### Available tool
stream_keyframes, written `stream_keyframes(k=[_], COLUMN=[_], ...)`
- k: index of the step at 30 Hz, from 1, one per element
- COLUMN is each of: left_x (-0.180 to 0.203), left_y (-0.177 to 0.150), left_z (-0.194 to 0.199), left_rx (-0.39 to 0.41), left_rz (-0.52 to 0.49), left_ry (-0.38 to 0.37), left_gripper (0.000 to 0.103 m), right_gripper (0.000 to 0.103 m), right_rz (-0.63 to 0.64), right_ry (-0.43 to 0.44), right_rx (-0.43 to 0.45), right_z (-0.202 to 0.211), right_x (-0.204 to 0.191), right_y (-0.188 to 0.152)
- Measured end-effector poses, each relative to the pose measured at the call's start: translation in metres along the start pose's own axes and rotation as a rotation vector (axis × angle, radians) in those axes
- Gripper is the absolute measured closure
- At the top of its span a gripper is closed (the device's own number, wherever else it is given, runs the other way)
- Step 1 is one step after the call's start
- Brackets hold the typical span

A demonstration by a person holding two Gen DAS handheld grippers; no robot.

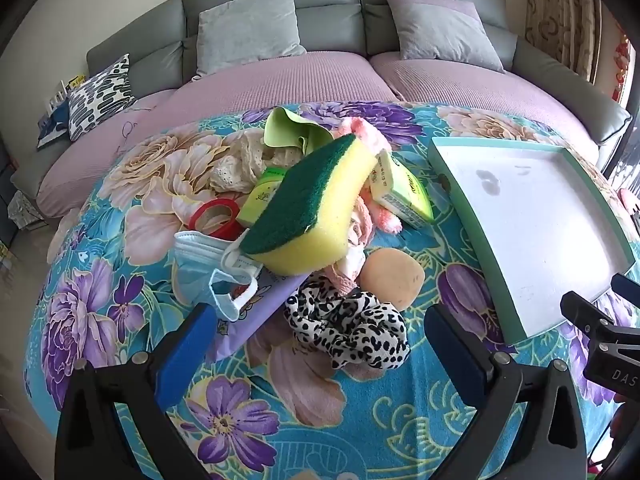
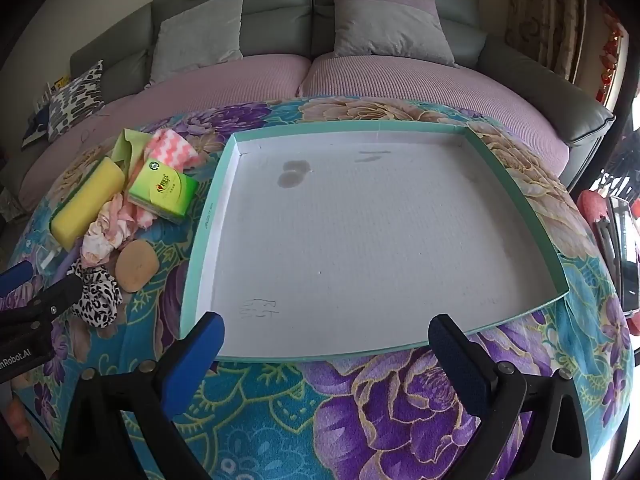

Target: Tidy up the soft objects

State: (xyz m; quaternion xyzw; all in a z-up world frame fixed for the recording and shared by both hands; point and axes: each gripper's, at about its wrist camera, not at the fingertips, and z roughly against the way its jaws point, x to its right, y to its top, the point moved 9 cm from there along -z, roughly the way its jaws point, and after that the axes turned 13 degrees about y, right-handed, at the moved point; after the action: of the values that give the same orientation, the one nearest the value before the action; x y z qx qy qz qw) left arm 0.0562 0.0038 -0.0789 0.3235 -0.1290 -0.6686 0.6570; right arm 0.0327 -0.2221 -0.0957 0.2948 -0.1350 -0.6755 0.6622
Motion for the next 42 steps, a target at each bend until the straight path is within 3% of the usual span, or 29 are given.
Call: stream_keyframes(k=[23,42], left_x=[-0.007,-0.005], left_y=[0.01,0.014], left_z=[0.006,0.011], left_rx=[0.033,0.053], left_rz=[0.078,0.074], left_ry=[-0.043,-0.06], left_gripper=[0.0,0.0], right_gripper=[0.0,0.0], right_rz=[0.012,0.013], right_ry=[0.001,0.002], right_rx=[-0.01,-0.011], right_z=[0.001,0.001], right_x=[-0.002,-0.002], right_y=[-0.002,-0.002])
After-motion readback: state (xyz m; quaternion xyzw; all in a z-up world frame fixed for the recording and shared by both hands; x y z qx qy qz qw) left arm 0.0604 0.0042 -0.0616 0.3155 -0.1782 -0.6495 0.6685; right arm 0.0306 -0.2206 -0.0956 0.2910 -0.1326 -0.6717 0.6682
